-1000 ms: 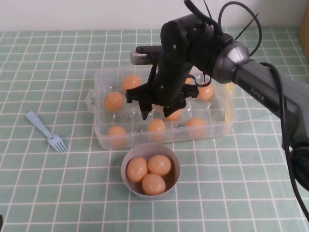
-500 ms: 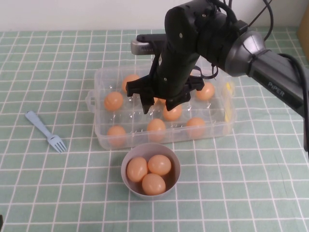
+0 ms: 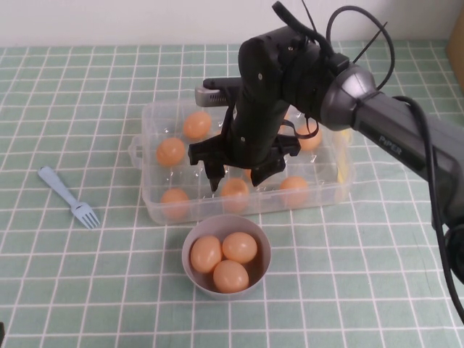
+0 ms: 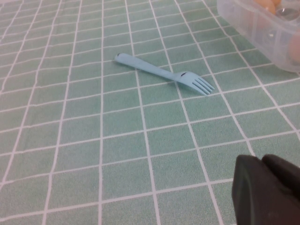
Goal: Take an egg out of the egg box
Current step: Pick up the egg from the plastic box
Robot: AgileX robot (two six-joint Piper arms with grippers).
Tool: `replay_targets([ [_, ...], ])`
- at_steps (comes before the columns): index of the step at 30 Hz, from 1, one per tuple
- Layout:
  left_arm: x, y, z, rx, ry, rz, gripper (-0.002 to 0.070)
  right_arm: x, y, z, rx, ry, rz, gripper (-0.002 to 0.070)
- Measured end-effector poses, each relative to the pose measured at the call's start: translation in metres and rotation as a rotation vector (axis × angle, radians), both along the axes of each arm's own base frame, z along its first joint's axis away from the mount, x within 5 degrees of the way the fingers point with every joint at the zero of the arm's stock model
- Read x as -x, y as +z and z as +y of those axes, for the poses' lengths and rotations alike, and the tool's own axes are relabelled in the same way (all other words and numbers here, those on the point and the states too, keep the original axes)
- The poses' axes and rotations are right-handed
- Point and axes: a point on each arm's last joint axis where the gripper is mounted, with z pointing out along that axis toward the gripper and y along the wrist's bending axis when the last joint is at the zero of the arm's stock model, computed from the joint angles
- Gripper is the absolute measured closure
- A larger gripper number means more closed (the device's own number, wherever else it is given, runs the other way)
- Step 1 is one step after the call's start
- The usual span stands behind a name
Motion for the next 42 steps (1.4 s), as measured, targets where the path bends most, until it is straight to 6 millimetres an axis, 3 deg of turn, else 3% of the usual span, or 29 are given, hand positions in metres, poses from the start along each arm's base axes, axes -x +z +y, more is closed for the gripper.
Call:
replay_targets([
  [21,0.0,0.0,0.0,0.0,0.0,0.0,0.0678,-0.008,-0.036,0.003,0.032,-0.033,0.066,0.0173],
  [30,0.0,0.0,0.0,0.0,0.0,0.0,0.0678,-0.008,-0.039,0.004,0.026,-0.033,0.076,0.0174],
  [36,0.0,0.0,0.0,0.0,0.0,0.0,0.0678,-0.009,-0.045,0.005,0.032,-0.034,0.083,0.0215],
  [42,0.0,0.0,0.0,0.0,0.0,0.0,0.0678,-0.009,-0.045,0.006,0.024,-0.023,0.081,0.0301],
])
